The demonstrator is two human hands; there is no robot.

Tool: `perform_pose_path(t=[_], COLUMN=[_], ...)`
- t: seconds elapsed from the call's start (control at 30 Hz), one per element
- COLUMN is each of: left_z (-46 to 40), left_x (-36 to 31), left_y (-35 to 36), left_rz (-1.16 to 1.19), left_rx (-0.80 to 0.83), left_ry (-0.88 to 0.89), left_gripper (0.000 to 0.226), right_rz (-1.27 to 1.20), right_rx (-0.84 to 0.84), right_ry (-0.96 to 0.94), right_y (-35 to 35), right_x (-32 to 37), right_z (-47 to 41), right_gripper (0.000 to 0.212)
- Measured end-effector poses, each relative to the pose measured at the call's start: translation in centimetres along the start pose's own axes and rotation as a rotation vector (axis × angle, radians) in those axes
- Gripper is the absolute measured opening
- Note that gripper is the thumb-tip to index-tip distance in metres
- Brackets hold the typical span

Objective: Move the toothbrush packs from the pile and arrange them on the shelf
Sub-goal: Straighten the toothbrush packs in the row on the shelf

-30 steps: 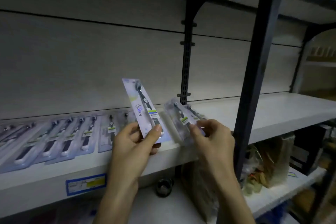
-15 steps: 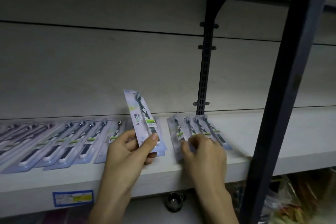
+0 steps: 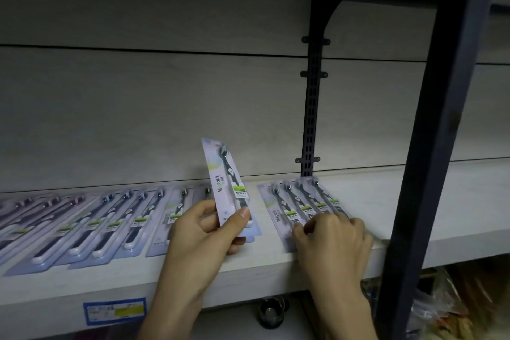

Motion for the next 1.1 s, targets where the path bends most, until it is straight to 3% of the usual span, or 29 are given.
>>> perform_pose_path(t=[0.2,0.67,0.8,1.1], left_z=[-0.1,-0.6,-0.7,-1.2], left_x=[0.0,0.5,0.6,1.5], left_y=[0.3,0.8,1.4,3.7], left_rz=[-0.008,-0.085,-0.13,-0.26], left_rx=[0.05,0.08,0.107,0.153], left_ry=[0.004,-0.008,-0.008,-0.065], left_gripper=[0.017,0.017,0.013,0.01], right_rz=[0.002,-0.016,-0.103,-0.323], right_rx=[0.036,-0.02,-0.132,-0.332], right_ry=[0.011,0.042,0.014,-0.072], right_y=[0.1,-0.1,0.0,-0.9], right_x=[0.1,-0.1,-0.5,-2.5], right_z=[0.1,-0.1,0.1,0.0], right_gripper=[0.04,0.033,0.039,0.02])
Point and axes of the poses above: each hand's wrist, its own z-axis away from the middle knuckle, its own y-axis out of the palm, x = y × z, the point moved 1 cm from there along -z, towards the middle knuckle, and after that the axes turned 1 degree about z, right-handed, at the moved point
